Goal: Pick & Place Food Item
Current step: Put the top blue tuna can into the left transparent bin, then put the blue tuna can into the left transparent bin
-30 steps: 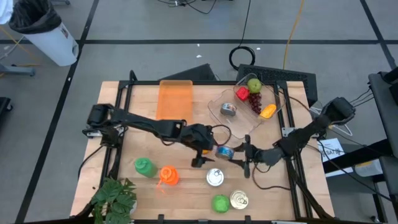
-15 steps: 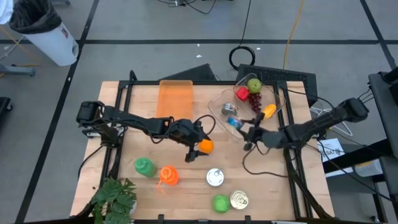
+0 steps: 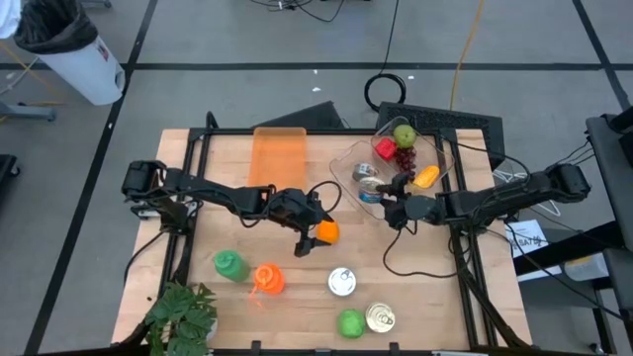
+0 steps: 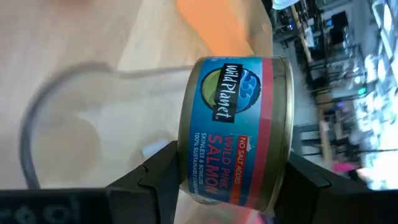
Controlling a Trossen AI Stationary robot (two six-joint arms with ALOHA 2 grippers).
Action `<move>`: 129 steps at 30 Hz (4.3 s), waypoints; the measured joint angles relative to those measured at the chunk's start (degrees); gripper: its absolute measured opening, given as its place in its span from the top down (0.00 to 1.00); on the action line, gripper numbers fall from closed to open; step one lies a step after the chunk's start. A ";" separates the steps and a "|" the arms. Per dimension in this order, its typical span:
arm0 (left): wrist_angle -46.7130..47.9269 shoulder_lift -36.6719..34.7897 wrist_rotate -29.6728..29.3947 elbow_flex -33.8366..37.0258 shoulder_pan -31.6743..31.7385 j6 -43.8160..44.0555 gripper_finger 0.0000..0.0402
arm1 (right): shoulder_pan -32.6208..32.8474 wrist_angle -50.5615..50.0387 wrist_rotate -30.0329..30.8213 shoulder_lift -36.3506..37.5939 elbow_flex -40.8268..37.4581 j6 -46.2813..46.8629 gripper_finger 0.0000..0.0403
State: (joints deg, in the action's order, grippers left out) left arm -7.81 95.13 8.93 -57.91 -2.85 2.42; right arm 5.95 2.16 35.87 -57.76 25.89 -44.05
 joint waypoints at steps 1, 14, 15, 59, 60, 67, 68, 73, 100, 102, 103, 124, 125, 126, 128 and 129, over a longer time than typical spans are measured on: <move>0.00 0.00 0.00 0.00 0.00 0.23 0.13 | -0.01 -0.08 0.15 0.00 -0.01 -1.20 0.55; 0.09 0.04 -0.07 0.00 0.00 1.50 0.13 | 0.14 0.88 0.34 0.01 -0.07 -1.15 0.27; 0.09 0.04 -0.09 0.00 0.00 1.59 0.13 | 0.14 1.10 0.34 0.01 -0.07 -0.53 0.24; 0.04 0.07 -0.05 0.00 -0.28 2.71 0.13 | 36.60 -44.97 -21.17 -30.42 42.21 101.27 0.23; 0.02 0.07 -0.06 0.00 -0.28 2.68 0.13 | 36.55 -45.69 -22.93 -31.45 41.95 103.90 0.23; 0.04 0.07 -0.04 0.00 -0.28 2.48 0.13 | 34.27 -43.40 -32.46 -34.56 39.26 107.36 0.23; 0.04 0.07 -0.04 0.00 -0.28 2.49 0.13 | 33.88 -42.84 -33.63 -34.74 38.80 107.12 0.23; 0.17 0.09 -0.04 0.00 -0.28 2.60 0.13 | 33.10 -38.13 -36.07 -34.84 36.77 106.27 0.23; 0.24 0.09 -1.38 0.00 -0.31 1.81 0.13 | 29.24 -51.46 -30.53 -34.72 32.03 105.50 0.23; 0.24 0.09 -1.38 0.00 -0.31 1.81 0.13 | 28.95 -53.13 -29.63 -34.86 32.11 105.55 0.23; 0.26 0.09 -1.40 0.00 -0.30 1.81 0.13 | 28.77 -53.79 -28.74 -34.86 32.11 105.46 0.23; 0.34 0.09 -1.40 0.00 -0.31 1.87 0.13 | 31.55 -50.18 -15.08 -19.39 32.13 99.96 0.23; 0.35 0.09 -1.40 0.00 -0.31 2.01 0.13 | 33.03 -47.10 -15.16 -19.04 32.13 98.40 0.23; 0.34 0.09 -1.40 0.00 -0.30 2.26 0.13 | 34.49 -44.66 -15.17 -18.86 32.16 96.75 0.23; 0.34 0.09 -1.40 0.00 -0.31 2.76 0.13 | 37.42 -41.43 -16.27 -18.85 32.20 94.42 0.23; 0.35 0.09 -1.40 0.00 -0.31 3.07 0.13 | 38.59 -40.54 -16.69 -19.07 32.20 94.33 0.23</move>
State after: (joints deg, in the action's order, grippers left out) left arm -7.46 95.22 7.53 -57.91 -3.16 5.49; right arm 44.54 -38.38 19.18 -76.83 58.08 50.28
